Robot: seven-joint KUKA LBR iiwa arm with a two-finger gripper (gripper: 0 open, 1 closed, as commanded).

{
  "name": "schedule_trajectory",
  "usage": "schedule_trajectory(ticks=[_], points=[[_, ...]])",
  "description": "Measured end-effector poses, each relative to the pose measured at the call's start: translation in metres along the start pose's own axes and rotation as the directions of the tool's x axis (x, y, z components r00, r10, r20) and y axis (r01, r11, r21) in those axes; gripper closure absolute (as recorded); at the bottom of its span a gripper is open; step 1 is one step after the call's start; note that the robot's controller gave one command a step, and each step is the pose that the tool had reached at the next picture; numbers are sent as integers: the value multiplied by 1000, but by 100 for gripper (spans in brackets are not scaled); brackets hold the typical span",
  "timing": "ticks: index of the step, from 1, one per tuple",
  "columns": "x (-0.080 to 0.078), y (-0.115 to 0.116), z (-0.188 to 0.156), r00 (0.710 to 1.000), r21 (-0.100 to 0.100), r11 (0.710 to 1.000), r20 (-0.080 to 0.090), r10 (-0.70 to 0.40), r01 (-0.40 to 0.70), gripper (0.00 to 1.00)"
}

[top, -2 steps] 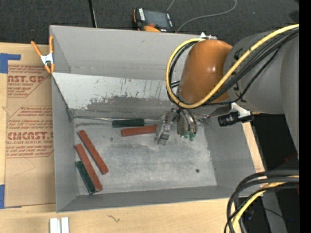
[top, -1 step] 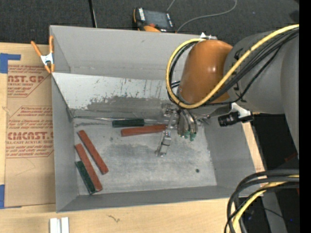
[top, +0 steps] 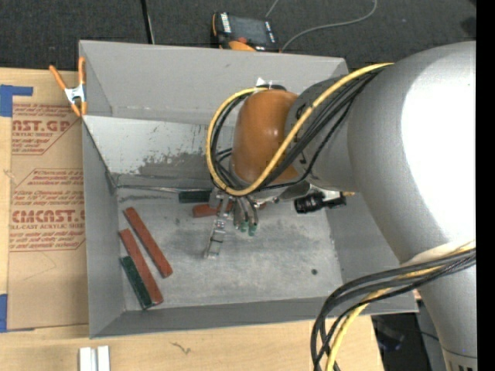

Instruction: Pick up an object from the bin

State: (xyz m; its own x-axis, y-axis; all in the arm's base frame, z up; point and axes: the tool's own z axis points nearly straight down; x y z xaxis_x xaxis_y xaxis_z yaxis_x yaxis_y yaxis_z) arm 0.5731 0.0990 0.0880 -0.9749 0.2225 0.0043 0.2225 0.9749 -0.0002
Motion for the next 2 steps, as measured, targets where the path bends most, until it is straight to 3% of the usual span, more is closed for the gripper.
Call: schedule_trajectory(ticks=[1,2], points=[[-17,11,18,1000,0,1000,9,-29,29,0],[-19,12,14,999,-4,1000,17,-29,29,100]])
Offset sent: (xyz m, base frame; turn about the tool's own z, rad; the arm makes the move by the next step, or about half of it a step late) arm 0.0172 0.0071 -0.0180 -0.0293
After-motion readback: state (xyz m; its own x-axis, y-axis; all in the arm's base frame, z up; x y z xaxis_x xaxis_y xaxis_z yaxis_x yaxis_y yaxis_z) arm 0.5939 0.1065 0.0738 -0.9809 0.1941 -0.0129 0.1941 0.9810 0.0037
